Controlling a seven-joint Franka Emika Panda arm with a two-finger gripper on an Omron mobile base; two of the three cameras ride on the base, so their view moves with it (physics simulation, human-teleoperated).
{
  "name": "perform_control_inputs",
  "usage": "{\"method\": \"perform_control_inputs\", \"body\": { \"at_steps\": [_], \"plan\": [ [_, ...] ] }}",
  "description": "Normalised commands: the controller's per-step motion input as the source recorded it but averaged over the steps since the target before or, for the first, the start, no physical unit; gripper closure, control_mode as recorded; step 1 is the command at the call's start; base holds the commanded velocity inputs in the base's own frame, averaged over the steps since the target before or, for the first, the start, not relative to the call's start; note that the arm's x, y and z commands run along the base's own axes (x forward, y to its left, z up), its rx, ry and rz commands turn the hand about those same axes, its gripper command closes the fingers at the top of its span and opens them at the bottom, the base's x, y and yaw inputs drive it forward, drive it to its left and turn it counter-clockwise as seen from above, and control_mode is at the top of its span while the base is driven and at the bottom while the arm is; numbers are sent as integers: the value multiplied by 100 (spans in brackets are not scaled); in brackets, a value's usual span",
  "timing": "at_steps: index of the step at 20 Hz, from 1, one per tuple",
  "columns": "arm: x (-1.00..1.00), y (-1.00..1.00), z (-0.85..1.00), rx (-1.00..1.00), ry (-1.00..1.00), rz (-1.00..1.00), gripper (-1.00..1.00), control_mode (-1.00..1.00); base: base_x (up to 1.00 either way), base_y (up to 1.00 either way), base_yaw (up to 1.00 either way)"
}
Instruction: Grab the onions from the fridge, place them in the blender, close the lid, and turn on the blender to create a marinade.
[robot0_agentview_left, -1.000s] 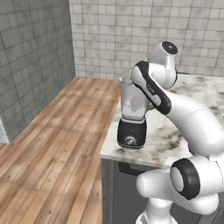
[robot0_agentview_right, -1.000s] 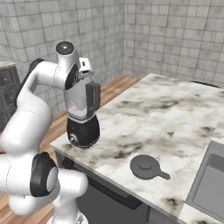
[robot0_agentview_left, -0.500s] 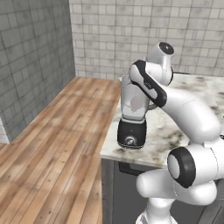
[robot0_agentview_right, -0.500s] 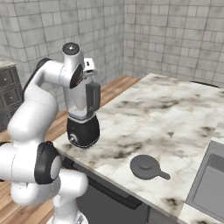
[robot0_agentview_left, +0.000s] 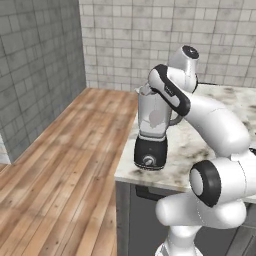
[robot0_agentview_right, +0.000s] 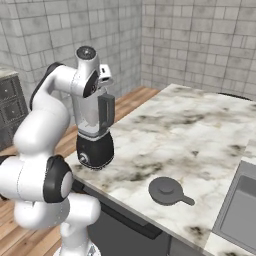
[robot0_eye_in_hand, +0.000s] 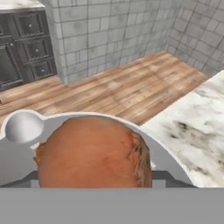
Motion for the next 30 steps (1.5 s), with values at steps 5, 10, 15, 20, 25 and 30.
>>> {"method": "perform_control_inputs", "body": {
  "at_steps": [5, 10, 15, 20, 25, 30],
  "plan": [
    [51, -3, -11, 0, 0, 0, 100, -100, 0, 0, 0],
    [52, 0, -15, 0, 0, 0, 100, -100, 0, 0, 0],
    [36, -3, -15, 0, 0, 0, 100, -100, 0, 0, 0],
    [9, -3, -28, 0, 0, 0, -100, -100, 0, 0, 0],
    [-1, 0, -44, -1, -10, 0, -100, -100, 0, 0, 0],
    [-31, 0, -37, -2, -21, 0, -100, -100, 0, 0, 0]
  ]
}}
